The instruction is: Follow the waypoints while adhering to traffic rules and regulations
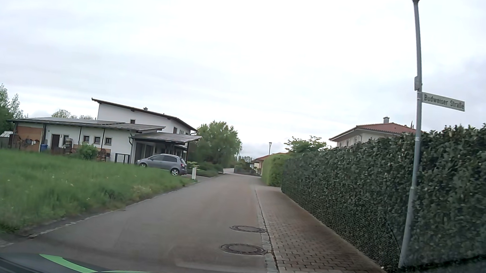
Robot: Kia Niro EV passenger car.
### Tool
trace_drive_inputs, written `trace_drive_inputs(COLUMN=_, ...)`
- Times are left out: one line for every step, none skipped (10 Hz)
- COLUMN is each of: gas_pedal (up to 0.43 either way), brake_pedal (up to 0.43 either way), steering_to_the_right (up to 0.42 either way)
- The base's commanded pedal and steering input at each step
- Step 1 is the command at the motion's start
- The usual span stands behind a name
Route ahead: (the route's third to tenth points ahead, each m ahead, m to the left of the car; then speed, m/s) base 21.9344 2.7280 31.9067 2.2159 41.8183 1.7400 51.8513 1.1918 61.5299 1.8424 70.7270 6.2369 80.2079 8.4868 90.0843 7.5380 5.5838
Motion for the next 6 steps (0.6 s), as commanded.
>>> trace_drive_inputs(gas_pedal=0.157, brake_pedal=0.0, steering_to_the_right=0.001)
trace_drive_inputs(gas_pedal=0.157, brake_pedal=0.0, steering_to_the_right=0.001)
trace_drive_inputs(gas_pedal=0.157, brake_pedal=0.0, steering_to_the_right=0.004)
trace_drive_inputs(gas_pedal=0.157, brake_pedal=0.0, steering_to_the_right=0.005)
trace_drive_inputs(gas_pedal=0.157, brake_pedal=0.0, steering_to_the_right=0.007)
trace_drive_inputs(gas_pedal=0.169, brake_pedal=0.0, steering_to_the_right=0.007)
